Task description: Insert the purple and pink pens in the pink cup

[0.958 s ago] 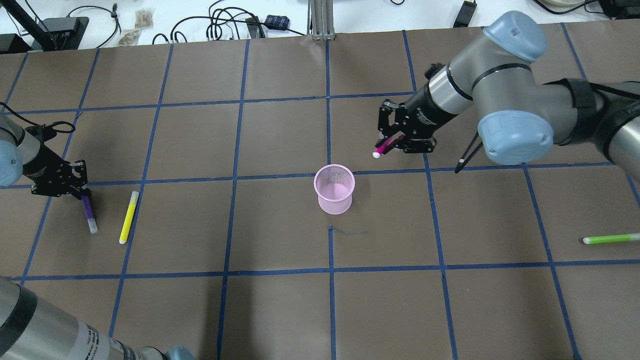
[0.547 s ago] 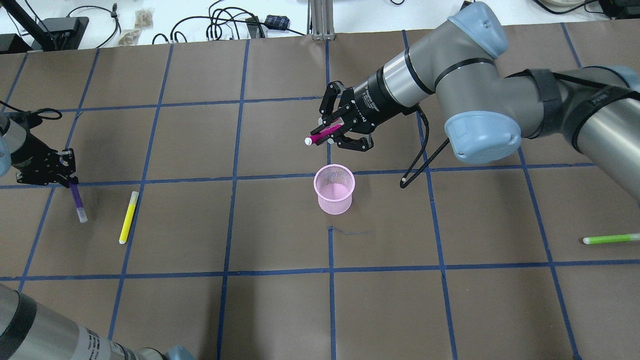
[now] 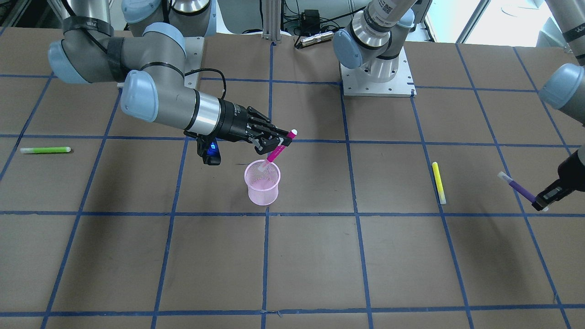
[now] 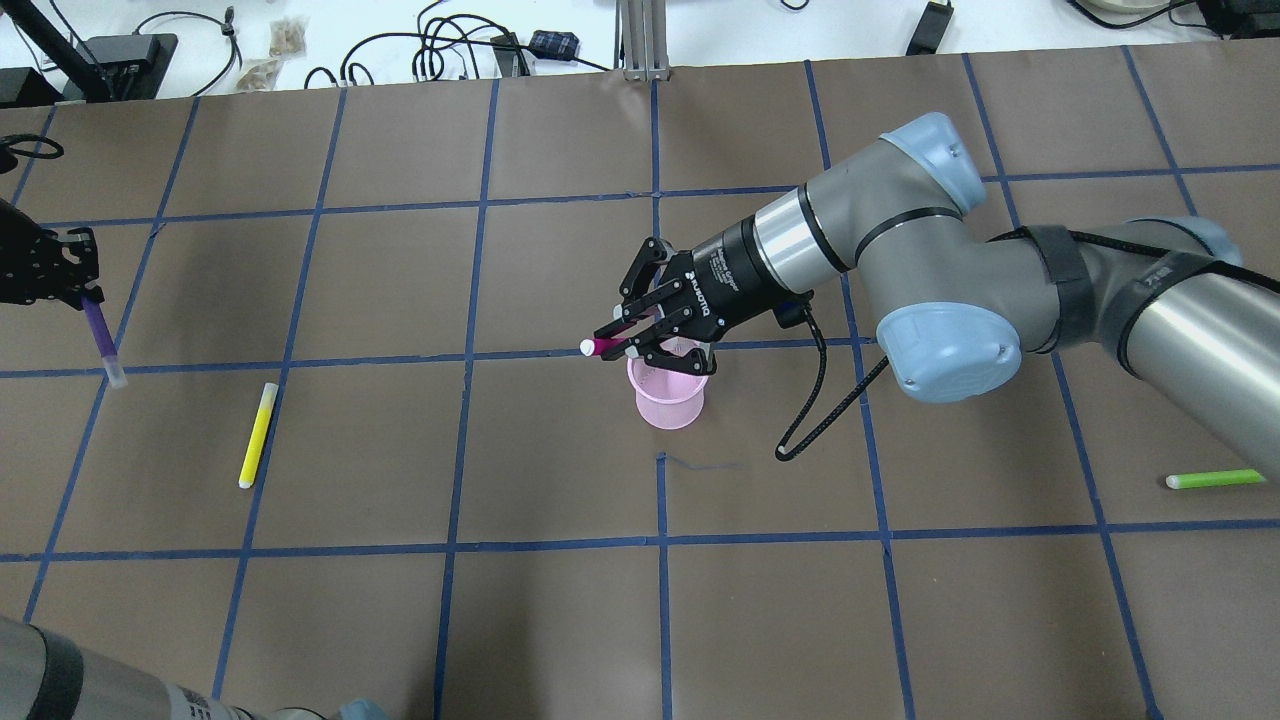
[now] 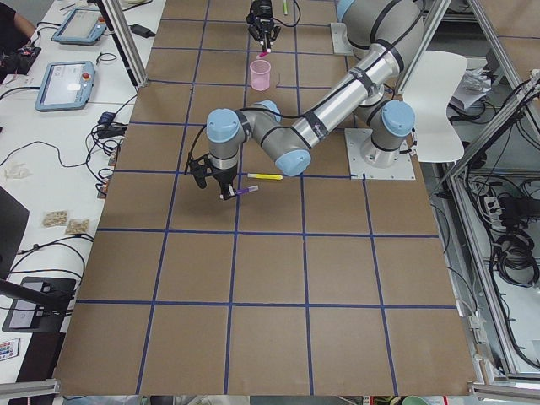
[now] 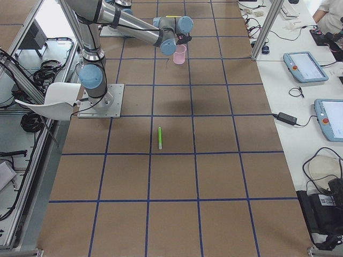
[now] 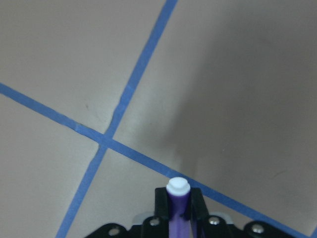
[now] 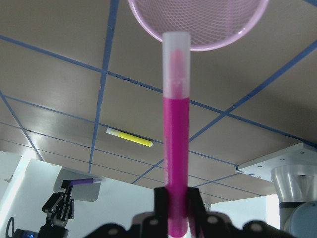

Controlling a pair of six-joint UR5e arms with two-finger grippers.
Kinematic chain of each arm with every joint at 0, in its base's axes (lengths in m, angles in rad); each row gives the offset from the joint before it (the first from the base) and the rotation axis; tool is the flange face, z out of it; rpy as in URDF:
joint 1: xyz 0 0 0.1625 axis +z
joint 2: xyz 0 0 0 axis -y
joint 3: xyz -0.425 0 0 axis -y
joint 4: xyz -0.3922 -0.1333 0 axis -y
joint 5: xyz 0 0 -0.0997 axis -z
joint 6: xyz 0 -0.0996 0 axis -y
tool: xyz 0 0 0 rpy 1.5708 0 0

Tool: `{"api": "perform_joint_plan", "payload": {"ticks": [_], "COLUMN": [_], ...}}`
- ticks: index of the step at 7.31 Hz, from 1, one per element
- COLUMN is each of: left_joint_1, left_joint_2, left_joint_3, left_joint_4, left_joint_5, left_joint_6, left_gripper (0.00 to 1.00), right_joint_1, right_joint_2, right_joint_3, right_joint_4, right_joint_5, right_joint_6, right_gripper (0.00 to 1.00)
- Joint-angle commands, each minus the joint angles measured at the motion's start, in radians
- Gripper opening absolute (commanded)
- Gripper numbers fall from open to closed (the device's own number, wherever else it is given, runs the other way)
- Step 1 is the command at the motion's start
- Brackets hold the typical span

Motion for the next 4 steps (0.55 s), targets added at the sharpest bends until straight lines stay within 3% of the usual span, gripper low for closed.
{"api": "perform_joint_plan", "payload": {"ticks": [1,3,4], "left_joint_1": [-0.149,-0.292,-0.346], "left_joint_2": [0.060,0.132,0.163], "left_joint_3": [0.004,0.006,0.004], "left_joint_4": [0.006,0.015,0.013], "left_joint_5": [0.050,0.114,0.149], "left_joint_6": [-0.128,-0.280,-0.299], "left_gripper": [0.00,0.00,0.00], "right_joint_1": [-0.004,-0.007,-0.009], "right_joint_2": [0.015,0.049,0.064], "right_joint_3": [0.021,0.014,0.020], "right_joint_4": [-0.003,-0.023,-0.044], "right_joint_5": [0.021,0.030,0.030], "right_joint_6": [-0.009,-0.013,-0.012], "right_gripper": [0.00,0.00,0.05]}}
